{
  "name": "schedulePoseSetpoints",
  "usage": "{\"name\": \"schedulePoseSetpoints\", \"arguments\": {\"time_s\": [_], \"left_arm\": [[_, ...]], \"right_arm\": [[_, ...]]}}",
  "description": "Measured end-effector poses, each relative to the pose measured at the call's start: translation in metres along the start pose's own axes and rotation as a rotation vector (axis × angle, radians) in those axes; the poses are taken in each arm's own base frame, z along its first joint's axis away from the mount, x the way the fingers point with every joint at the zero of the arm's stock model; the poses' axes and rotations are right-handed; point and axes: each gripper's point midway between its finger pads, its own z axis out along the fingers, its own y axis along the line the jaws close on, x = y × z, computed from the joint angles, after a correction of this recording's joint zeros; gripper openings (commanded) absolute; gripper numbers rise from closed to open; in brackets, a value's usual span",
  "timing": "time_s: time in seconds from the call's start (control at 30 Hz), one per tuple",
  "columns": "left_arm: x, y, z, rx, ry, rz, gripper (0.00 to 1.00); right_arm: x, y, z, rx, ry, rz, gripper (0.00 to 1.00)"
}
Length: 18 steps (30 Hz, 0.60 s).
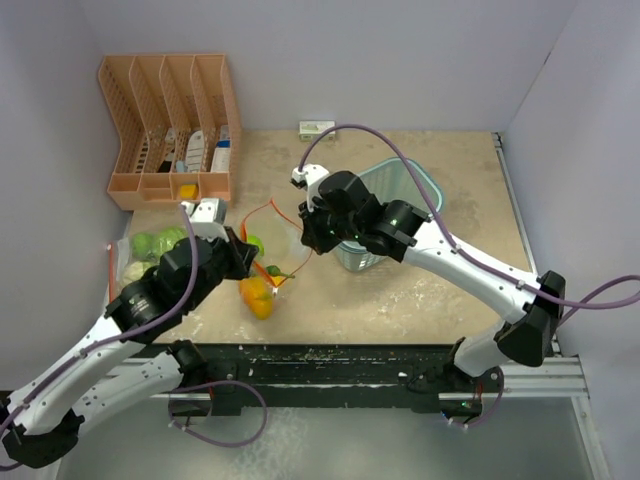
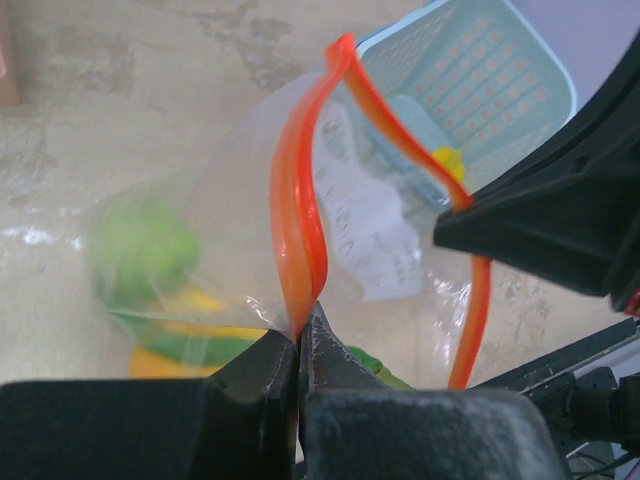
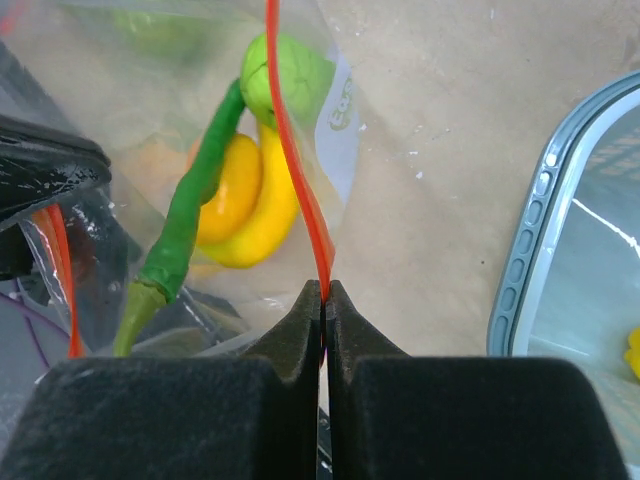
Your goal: Place the food in the zip-top bag and seal the zipper
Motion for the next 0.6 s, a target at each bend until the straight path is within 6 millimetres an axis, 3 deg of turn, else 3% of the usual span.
{"name": "schedulePoseSetpoints", "arguments": {"time_s": [0.13, 0.33, 0.37, 0.4, 0.47, 0.6], "left_arm": [[-0.012, -0.018, 0.011, 0.058, -0.033, 0.016, 0.00], [-0.010, -0.023, 0.012, 0.094, -0.043, 0.014, 0.00], [-0.010, -0.022, 0.011, 0.096, -0.047, 0.012, 0.00], [-0.011, -0.022, 0.009, 0.100, -0.053, 0.012, 0.00], [-0.012, -0.022, 0.007, 0.105, -0.059, 0.011, 0.00], [0.007, -0.019, 0.015, 0.120, -0.039, 0.003, 0.00]], "right_arm": [[0.006, 0.002, -0.001, -0.023, 0.009, 0.000, 0.00], [-0.004, 0.007, -0.019, -0.061, -0.046, 0.000, 0.00], [-0.006, 0.006, -0.020, -0.058, -0.052, 0.002, 0.11], [-0.007, 0.004, -0.020, -0.051, -0.057, 0.004, 0.31], [-0.008, -0.003, -0.019, -0.023, -0.058, 0.018, 0.58], [-0.010, -0.022, -0.018, 0.051, -0.073, 0.048, 0.91]]}}
